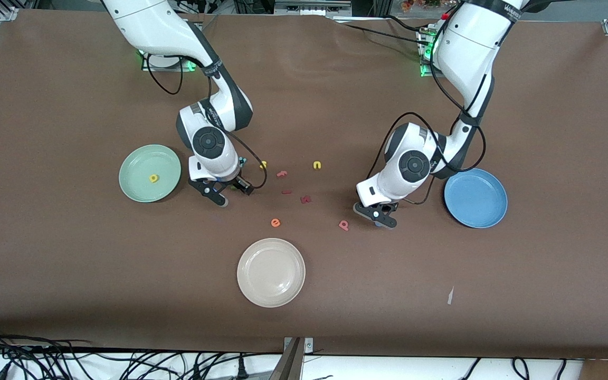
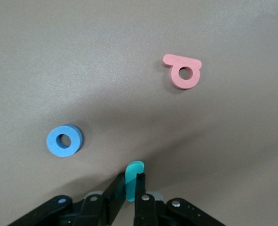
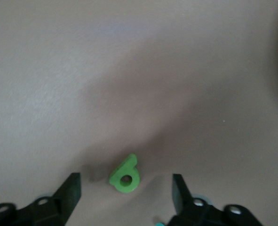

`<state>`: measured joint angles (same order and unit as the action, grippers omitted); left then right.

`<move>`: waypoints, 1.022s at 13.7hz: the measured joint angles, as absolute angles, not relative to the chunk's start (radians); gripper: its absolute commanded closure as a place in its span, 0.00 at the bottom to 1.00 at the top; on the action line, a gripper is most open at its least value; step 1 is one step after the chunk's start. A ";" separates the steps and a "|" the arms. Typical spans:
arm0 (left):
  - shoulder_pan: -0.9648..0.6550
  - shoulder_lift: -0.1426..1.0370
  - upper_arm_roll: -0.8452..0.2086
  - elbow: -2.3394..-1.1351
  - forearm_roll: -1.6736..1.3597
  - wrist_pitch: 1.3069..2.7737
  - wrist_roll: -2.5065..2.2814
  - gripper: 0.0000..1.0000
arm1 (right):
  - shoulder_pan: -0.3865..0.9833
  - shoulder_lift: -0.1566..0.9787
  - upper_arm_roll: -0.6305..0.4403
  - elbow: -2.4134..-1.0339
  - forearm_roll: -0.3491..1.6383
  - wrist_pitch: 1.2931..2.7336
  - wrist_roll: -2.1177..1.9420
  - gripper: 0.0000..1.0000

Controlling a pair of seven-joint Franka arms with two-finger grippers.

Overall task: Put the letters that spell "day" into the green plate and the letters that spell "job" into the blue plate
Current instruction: 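Carry the teal letter to the blue plate while the right gripper grasps green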

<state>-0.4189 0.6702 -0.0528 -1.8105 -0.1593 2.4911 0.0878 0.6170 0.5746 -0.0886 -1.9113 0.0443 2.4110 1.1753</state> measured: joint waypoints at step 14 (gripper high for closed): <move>-0.061 0.403 -0.027 -2.046 -0.159 2.409 0.347 0.91 | 0.620 0.593 -0.089 -1.910 0.044 2.437 1.331 0.83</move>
<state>-0.0607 0.4028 -0.0275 -2.0458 -0.1593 2.4094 0.3470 0.6195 0.5926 -0.0886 -1.9101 0.0443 2.4371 1.3308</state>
